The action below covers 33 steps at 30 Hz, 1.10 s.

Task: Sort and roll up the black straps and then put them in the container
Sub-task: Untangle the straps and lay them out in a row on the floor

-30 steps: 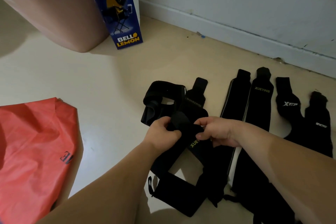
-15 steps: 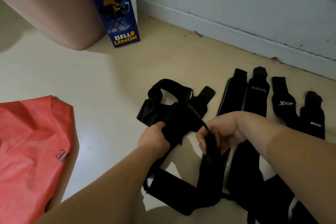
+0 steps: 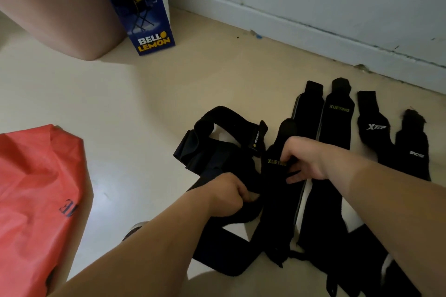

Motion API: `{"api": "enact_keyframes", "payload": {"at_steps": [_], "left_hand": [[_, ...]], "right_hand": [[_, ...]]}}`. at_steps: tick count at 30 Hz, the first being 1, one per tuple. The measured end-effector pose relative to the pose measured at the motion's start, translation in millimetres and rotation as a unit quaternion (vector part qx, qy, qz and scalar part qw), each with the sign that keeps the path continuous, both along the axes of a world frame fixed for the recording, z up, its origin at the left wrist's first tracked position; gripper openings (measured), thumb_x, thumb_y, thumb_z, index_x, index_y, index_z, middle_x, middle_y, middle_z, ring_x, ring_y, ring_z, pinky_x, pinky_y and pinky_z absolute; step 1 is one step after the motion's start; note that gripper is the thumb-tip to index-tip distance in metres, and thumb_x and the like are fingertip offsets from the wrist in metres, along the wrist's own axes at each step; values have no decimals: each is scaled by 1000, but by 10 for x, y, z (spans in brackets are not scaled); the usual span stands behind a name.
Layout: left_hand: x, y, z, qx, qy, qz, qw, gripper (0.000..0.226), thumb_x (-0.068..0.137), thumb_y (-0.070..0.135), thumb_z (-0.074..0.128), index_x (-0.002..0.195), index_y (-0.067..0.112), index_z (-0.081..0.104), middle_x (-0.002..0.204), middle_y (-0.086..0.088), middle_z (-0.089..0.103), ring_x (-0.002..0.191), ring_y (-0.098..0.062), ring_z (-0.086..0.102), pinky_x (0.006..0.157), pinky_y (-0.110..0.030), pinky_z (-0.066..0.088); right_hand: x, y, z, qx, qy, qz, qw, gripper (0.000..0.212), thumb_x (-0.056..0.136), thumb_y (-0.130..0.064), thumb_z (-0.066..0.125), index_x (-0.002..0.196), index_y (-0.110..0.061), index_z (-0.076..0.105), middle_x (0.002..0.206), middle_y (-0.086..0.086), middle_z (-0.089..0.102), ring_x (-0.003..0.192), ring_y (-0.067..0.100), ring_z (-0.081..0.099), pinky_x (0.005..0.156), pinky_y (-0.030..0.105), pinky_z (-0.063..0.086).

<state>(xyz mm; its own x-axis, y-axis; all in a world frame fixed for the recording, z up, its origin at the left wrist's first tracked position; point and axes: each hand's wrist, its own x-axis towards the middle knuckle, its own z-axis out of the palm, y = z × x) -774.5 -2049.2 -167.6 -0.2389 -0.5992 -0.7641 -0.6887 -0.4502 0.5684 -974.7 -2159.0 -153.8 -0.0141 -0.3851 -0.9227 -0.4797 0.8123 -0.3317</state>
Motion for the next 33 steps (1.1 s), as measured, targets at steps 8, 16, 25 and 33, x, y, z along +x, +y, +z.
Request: {"api": "enact_keyframes", "payload": {"at_steps": [8, 16, 25, 33], "left_hand": [[235, -59, -119, -157, -152, 356, 908, 23, 82, 2, 52, 93, 20, 60, 106, -1, 62, 83, -20, 61, 68, -30, 46], [445, 307, -325, -65, -96, 485, 867, 61, 80, 24, 81, 121, 30, 36, 122, 0, 57, 85, -16, 66, 83, -40, 59], [372, 154, -211, 17, -43, 551, 833, 57, 80, 36, 90, 116, 18, 49, 106, -6, 61, 94, -24, 65, 85, -41, 58], [447, 113, 65, 78, 44, 522, 848, 39, 92, 39, 79, 112, 8, 67, 103, -12, 74, 90, -29, 72, 72, -36, 58]], "right_hand": [[171, 86, -153, 18, -69, -17, 997, 47, 85, 7, 45, 124, -6, 67, 130, 19, 69, 105, 37, 71, 82, 46, 63], [283, 158, -198, -12, -104, -29, 994, 39, 85, 10, 45, 116, 1, 67, 116, 22, 68, 97, 33, 68, 93, 42, 60], [359, 226, 34, -31, -165, -76, 983, 24, 78, 7, 36, 75, -9, 53, 77, 9, 59, 67, 27, 60, 63, 36, 50], [456, 413, 607, -37, -247, -86, 964, 40, 65, 10, 32, 49, -16, 59, 70, 8, 54, 70, 28, 55, 74, 37, 46]]}}
